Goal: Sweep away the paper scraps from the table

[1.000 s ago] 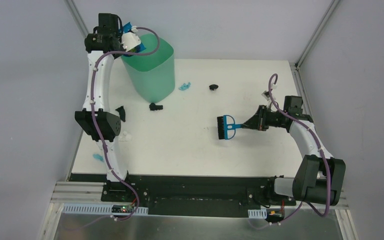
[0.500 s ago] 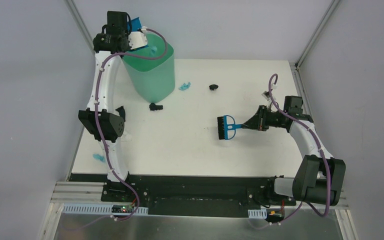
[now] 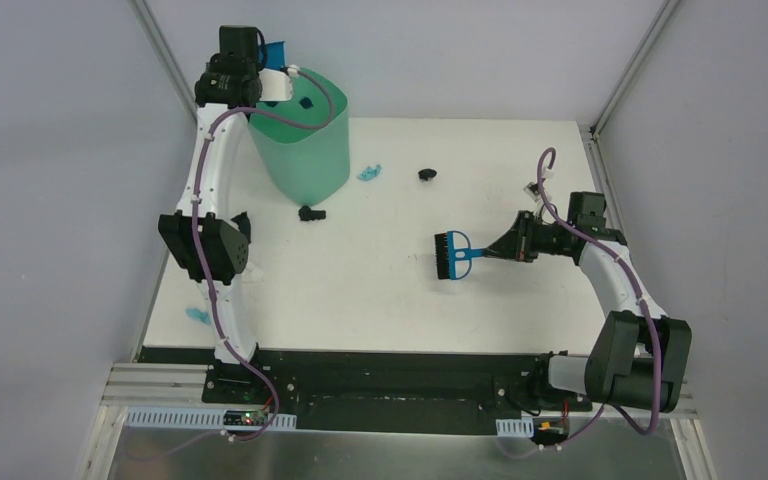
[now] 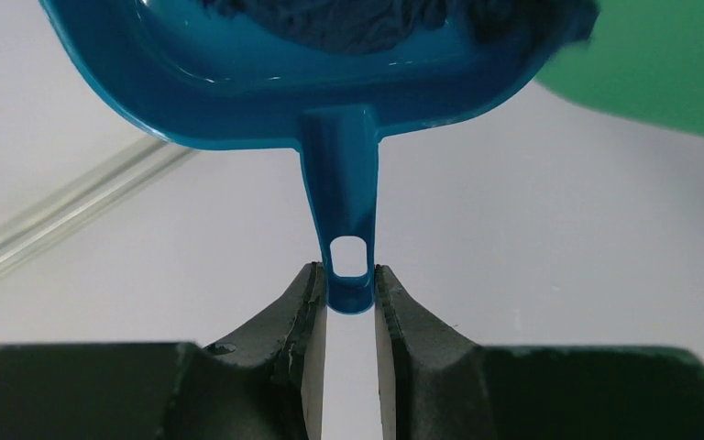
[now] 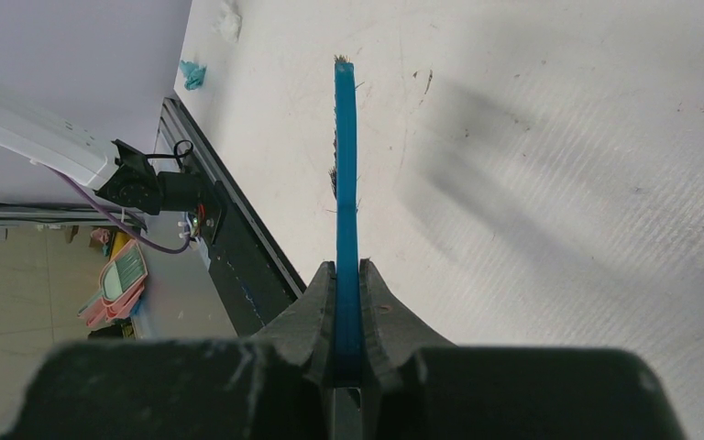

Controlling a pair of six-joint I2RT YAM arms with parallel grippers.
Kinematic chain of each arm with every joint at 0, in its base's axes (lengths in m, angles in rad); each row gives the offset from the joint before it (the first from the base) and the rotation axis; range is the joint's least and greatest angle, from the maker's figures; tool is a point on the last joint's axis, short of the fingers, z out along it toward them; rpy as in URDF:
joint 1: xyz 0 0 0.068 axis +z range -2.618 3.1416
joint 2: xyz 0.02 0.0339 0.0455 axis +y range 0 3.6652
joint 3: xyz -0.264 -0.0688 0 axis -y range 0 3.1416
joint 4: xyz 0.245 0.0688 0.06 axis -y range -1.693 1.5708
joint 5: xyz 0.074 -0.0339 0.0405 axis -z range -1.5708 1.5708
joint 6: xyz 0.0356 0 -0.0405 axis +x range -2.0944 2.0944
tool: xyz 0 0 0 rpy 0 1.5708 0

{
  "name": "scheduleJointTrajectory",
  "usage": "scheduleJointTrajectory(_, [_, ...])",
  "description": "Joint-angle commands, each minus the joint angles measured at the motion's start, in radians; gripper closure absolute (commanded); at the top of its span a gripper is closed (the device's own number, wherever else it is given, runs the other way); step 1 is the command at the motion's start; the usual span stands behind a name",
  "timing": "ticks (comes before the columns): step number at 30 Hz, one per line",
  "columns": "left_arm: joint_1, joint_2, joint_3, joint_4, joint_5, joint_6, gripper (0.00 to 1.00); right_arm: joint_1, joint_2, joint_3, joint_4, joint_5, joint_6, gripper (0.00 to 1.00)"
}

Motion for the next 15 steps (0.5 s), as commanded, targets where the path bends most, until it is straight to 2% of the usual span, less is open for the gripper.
scheduleJointTrajectory(1, [-0.005,-0.067,-0.01,0.137,-0.018,0.171,1.0,-0.009,-0.035,0.042,0.011,-0.006,-0.035,1.0])
scheduleJointTrajectory(5, [-0.004,-0.075,0.002,0.202,-0.023,0.243,1.0,-0.009,-0.037,0.044,0.003,-0.006,-0.042,1.0])
scheduleJointTrajectory(8, [-0.008,-0.087,-0.017,0.191,-0.026,0.231,1.0,-0.01,-0.043,0.044,0.003,-0.004,-0.046,1.0])
scheduleJointTrajectory(12, [-0.012,-0.134,-0.124,0.229,-0.026,0.228,1.0,-0.01,-0.047,0.044,0.002,-0.001,-0.048,1.0])
scheduleJointTrajectory(15, [-0.011,-0.144,-0.117,0.222,-0.026,0.201,1.0,-0.01,-0.046,0.042,-0.001,-0.005,-0.05,1.0])
